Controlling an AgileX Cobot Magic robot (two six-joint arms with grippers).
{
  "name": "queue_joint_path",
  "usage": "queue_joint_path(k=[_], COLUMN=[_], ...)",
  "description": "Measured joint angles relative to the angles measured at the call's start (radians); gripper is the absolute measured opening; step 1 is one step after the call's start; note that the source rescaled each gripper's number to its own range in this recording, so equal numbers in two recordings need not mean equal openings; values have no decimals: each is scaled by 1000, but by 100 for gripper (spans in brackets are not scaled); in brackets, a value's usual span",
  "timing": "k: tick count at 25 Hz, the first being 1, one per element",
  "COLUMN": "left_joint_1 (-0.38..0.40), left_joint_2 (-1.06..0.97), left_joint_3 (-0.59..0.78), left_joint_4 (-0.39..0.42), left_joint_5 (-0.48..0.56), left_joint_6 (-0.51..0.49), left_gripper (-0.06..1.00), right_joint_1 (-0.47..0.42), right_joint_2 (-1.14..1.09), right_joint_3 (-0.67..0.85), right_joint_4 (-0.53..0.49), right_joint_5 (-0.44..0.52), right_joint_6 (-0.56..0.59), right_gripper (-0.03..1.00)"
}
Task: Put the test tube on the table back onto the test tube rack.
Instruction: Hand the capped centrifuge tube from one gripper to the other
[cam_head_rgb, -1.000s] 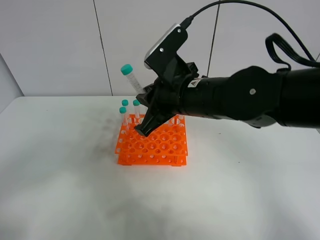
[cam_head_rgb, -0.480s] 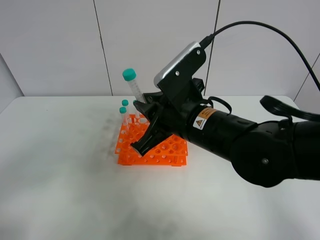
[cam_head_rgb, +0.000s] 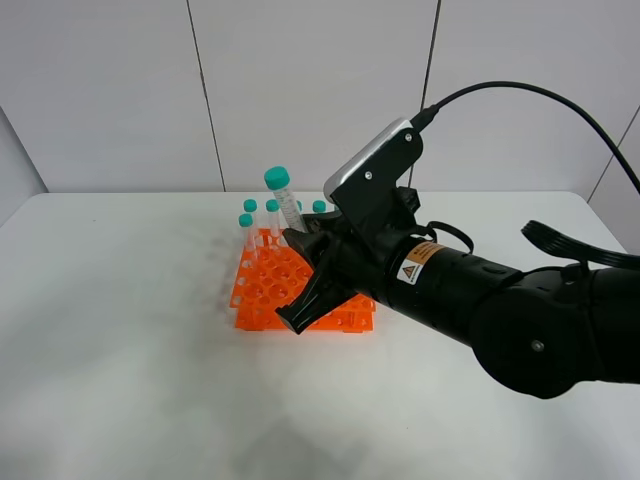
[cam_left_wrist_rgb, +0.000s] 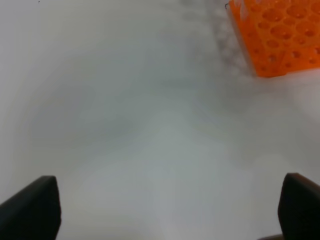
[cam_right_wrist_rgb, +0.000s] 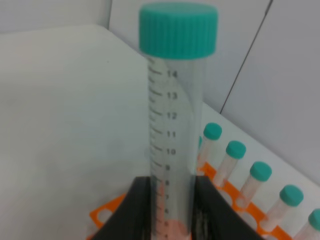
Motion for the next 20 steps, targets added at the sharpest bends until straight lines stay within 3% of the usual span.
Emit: queue_joint_path(k=[7,20], left_joint_1=[0,0], left_joint_2=[0,0], left_joint_3=[0,0], left_joint_4=[51,55], left_joint_5=[0,0], left_joint_6=[0,0], left_gripper=[94,94], right_joint_1=[0,0], right_joint_2=[-10,-61], right_joint_3=[39,98], right_joint_4=[25,25], right_joint_5=[14,-24], right_joint_6=[0,0], right_gripper=[3,3])
